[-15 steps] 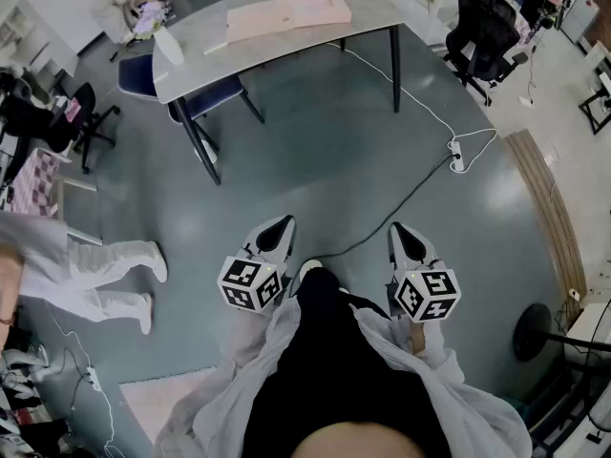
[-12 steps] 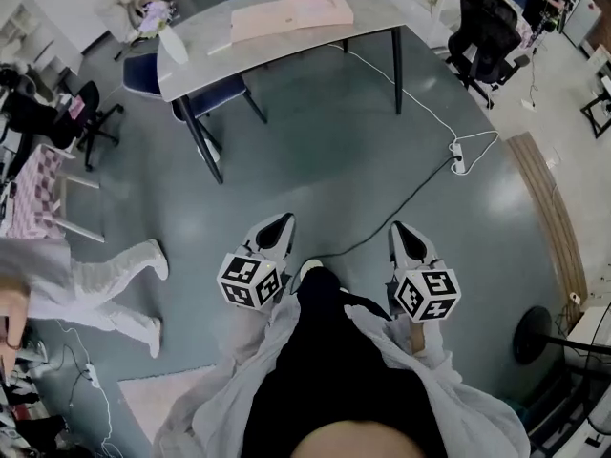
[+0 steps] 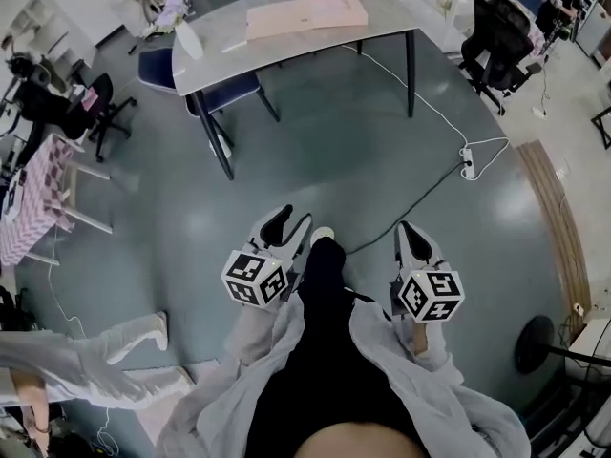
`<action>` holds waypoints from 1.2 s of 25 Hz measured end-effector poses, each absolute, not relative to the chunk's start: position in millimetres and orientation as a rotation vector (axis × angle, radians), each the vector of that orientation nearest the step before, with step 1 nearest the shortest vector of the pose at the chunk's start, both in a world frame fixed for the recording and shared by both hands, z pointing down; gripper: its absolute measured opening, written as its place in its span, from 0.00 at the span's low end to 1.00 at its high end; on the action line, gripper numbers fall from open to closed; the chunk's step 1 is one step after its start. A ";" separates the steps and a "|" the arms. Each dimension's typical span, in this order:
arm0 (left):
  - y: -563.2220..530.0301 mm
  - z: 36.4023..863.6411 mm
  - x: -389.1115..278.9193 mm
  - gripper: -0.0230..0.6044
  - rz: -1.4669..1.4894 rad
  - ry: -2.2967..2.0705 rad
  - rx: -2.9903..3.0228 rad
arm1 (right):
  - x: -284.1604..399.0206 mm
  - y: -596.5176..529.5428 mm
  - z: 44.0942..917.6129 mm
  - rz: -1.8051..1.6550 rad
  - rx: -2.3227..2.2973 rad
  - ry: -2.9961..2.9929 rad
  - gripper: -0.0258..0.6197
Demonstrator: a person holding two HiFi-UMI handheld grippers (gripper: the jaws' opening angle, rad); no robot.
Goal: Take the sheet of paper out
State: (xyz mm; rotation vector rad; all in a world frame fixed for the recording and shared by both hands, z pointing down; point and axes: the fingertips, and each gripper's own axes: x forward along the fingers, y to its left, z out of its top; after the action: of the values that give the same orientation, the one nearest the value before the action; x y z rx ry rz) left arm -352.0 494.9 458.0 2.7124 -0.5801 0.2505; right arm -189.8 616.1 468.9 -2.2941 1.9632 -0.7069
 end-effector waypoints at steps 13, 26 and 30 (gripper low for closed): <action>450.7 475.4 -326.3 0.44 0.321 -0.617 2.695 | -176.6 558.5 478.0 -0.763 -2.254 2.028 0.05; 335.5 459.8 -268.0 0.44 0.315 -0.566 2.712 | -120.3 436.6 455.0 -0.717 -2.282 2.012 0.05; 294.5 454.3 -256.2 0.44 0.304 -0.558 2.717 | -112.5 394.9 450.4 -0.705 -2.278 2.017 0.05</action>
State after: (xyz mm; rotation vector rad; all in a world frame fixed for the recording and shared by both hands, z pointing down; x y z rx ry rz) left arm -256.2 294.5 454.3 2.7174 -0.5578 0.3042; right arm -112.5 394.9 450.4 -2.2779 2.0165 -0.7046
